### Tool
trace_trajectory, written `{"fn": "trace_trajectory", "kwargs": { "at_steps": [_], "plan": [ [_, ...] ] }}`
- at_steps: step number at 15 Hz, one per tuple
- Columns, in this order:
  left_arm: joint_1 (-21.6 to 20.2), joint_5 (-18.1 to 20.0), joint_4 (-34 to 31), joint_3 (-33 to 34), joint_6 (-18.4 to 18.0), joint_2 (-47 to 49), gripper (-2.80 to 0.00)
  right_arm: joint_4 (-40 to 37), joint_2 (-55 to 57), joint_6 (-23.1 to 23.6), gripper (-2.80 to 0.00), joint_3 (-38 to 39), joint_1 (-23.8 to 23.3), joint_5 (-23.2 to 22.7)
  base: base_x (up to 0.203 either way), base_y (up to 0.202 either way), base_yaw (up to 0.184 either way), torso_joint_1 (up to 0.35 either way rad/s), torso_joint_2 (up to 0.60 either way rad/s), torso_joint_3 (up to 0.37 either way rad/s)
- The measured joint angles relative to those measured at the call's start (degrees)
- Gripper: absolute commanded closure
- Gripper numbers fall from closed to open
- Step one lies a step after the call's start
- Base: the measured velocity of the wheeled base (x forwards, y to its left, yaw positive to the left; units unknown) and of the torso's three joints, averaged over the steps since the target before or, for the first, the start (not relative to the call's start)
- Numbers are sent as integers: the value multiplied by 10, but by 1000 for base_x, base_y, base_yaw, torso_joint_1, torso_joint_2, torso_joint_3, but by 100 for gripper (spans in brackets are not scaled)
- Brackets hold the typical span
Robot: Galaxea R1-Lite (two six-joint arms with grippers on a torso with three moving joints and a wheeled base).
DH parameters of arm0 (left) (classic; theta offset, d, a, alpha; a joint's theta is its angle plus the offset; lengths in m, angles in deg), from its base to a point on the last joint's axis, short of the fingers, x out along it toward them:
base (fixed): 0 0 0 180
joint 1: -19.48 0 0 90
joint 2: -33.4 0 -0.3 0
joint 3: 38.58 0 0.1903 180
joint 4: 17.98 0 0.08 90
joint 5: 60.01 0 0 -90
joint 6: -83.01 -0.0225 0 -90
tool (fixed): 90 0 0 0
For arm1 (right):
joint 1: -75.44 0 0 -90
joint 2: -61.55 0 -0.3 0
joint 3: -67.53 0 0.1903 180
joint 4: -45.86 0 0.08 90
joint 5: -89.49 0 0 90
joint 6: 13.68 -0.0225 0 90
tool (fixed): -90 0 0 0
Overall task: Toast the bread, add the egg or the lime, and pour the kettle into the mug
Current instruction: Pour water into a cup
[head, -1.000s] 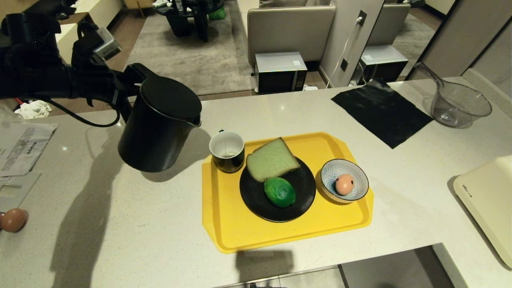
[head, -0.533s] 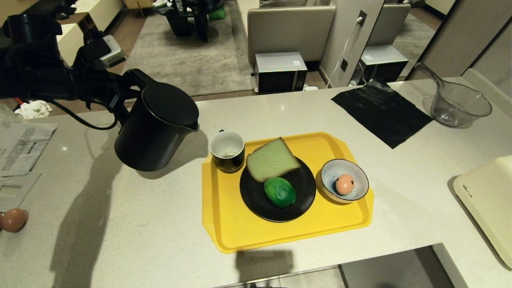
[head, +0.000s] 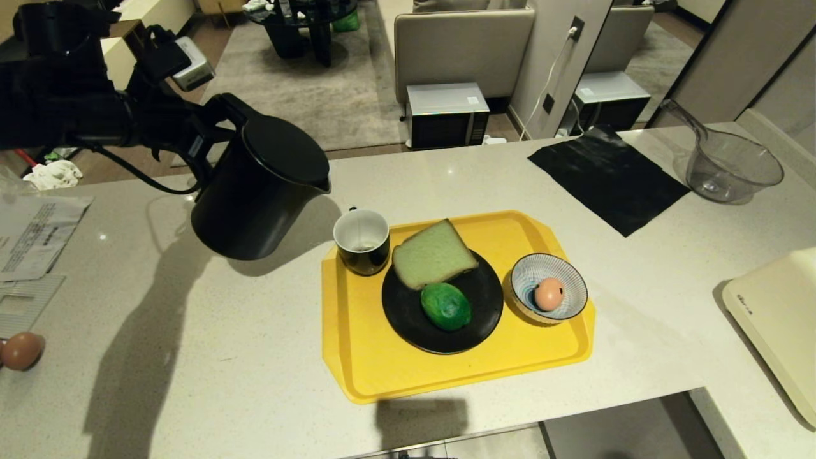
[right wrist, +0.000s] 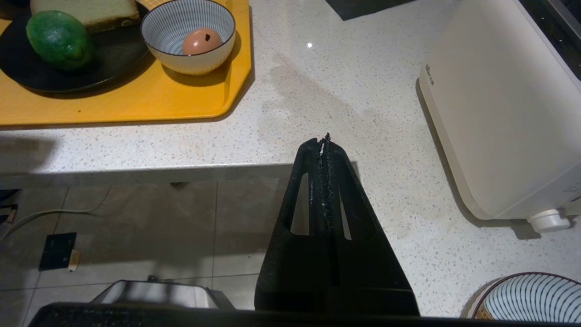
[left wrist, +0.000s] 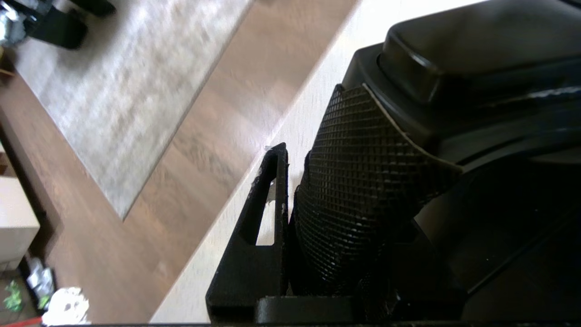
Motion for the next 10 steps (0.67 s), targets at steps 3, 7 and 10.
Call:
{"fn": "trace_trajectory", "kwargs": {
  "at_steps": [3,7,10],
  "plan": [
    [22,-18,5,0,60,-25,0,0,0,0,0,0,0,0,0,0,0,0,0,0],
    [35,-33,5,0,137,-62,0,0,0,0,0,0,0,0,0,0,0,0,0,0],
    [36,-35,20,1,142,-78,0,0,0,0,0,0,0,0,0,0,0,0,0,0]
  ]
}}
